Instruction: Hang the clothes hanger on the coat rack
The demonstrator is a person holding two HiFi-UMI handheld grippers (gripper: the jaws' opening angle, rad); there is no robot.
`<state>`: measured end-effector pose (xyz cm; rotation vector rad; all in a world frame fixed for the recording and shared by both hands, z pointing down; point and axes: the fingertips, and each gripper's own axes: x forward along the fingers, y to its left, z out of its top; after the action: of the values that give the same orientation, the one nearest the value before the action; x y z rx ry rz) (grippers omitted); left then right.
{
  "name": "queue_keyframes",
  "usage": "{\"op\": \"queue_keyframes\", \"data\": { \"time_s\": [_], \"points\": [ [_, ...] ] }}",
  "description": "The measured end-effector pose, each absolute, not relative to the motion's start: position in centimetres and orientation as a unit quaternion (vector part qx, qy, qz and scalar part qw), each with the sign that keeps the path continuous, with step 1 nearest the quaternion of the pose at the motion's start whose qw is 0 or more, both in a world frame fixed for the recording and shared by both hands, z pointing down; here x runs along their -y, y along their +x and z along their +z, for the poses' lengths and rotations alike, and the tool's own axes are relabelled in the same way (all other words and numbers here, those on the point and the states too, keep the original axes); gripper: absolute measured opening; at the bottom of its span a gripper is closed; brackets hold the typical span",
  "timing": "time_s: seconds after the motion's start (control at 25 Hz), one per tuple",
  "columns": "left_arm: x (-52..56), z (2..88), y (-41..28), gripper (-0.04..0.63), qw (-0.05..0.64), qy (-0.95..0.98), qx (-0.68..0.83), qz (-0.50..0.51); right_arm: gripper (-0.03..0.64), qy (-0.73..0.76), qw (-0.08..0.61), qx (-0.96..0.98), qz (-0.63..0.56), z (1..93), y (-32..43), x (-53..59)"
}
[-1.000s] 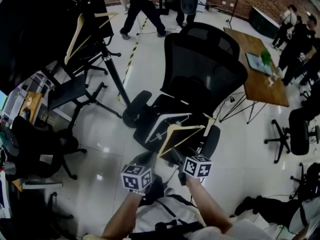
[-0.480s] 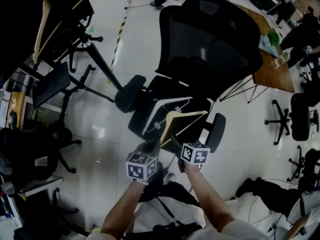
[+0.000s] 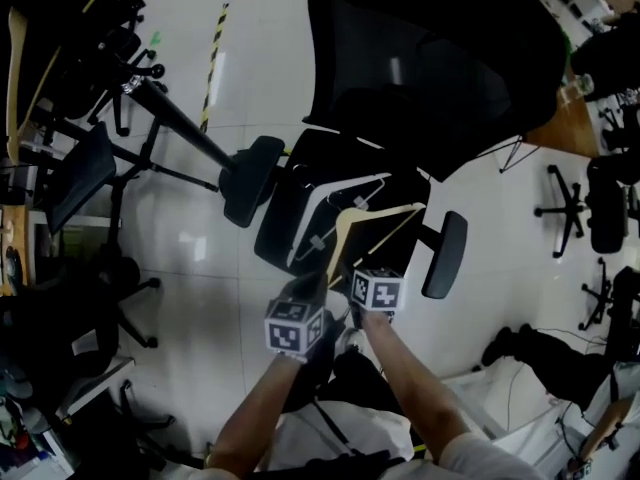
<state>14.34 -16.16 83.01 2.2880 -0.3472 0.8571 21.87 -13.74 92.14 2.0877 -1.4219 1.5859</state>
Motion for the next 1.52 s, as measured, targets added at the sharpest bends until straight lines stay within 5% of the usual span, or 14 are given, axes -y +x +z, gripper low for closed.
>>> {"op": "queue_keyframes", "data": {
  "time_s": [1.52],
  "points": [
    [21.3,97.0,11.4,-0.009,0.383,0.832,0.149,0.372,0.221,0.721,0.206,0.364,0.552,111.1,24.4,17.9]
  ]
}}
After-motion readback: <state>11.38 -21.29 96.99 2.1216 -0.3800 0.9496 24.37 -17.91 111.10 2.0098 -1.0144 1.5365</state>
